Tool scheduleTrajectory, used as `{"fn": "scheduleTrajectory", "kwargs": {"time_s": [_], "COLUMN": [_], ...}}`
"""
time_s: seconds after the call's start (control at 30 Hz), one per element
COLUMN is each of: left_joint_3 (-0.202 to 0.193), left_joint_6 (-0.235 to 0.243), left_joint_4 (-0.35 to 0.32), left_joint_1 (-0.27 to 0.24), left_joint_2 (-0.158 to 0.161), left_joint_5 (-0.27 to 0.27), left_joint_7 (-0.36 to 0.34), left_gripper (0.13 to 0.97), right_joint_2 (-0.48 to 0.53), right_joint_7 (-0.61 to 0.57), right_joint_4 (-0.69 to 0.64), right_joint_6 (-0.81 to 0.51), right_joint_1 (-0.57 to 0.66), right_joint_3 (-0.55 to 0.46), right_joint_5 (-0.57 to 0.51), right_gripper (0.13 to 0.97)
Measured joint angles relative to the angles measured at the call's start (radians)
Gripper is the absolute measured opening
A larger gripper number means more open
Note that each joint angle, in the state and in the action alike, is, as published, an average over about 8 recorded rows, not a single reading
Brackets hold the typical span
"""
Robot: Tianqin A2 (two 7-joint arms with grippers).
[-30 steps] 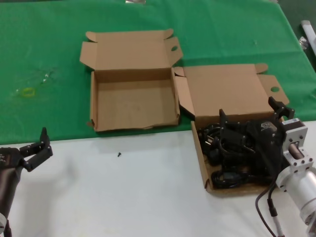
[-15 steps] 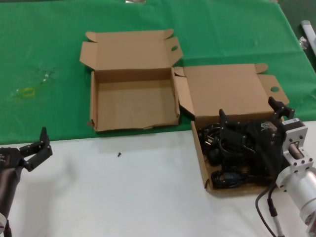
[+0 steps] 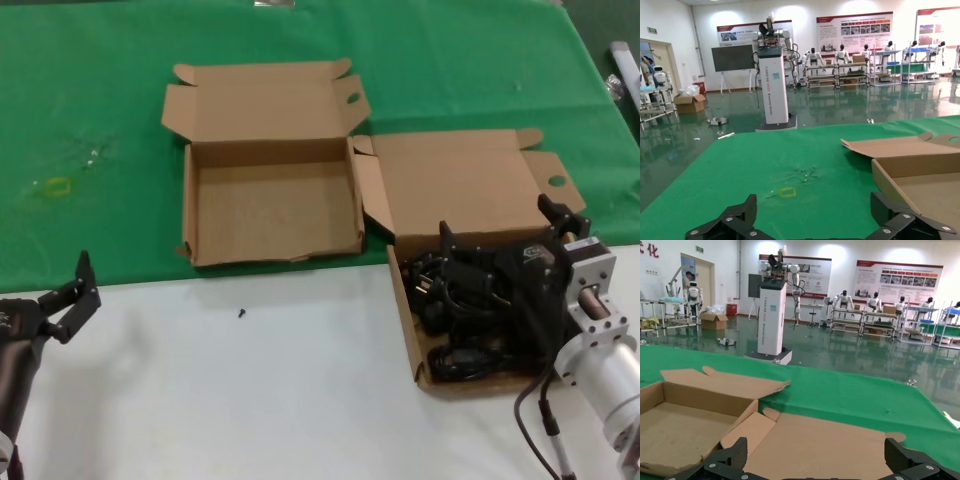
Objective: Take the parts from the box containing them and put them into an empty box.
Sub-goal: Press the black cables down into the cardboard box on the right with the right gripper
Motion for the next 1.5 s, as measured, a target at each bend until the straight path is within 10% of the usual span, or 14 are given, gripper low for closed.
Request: {"fn": "scheduleTrajectory", "kwargs": {"time_s": [0.57,1.13,1.5], "left_joint_3": [0.0,0.0,0.0], "left_joint_6": [0.0,0.0,0.0], "left_joint_4": [0.0,0.0,0.0], "left_joint_1": [0.0,0.0,0.0], "left_joint_2": [0.0,0.0,0.0], "left_joint_5": [0.0,0.0,0.0], "left_joint_7": [0.0,0.0,0.0], "left_gripper": [0.591,0.228,0.153], "right_joint_2": [0.202,0.568,0.674], "right_joint_7": [0.007,-0.21,-0.324], "right_joint_4": [0.046,-0.024,-0.16], "right_joint_6": [-0.162,-0.738,-0.987], "right_joint_1": [0.018,0.153,0.319], "right_joint_3": [0.007,0.01,-0.105], "right_joint_5": [-0.021,0.07,0.012], "right_gripper": [0.966,0.966,0.966]}}
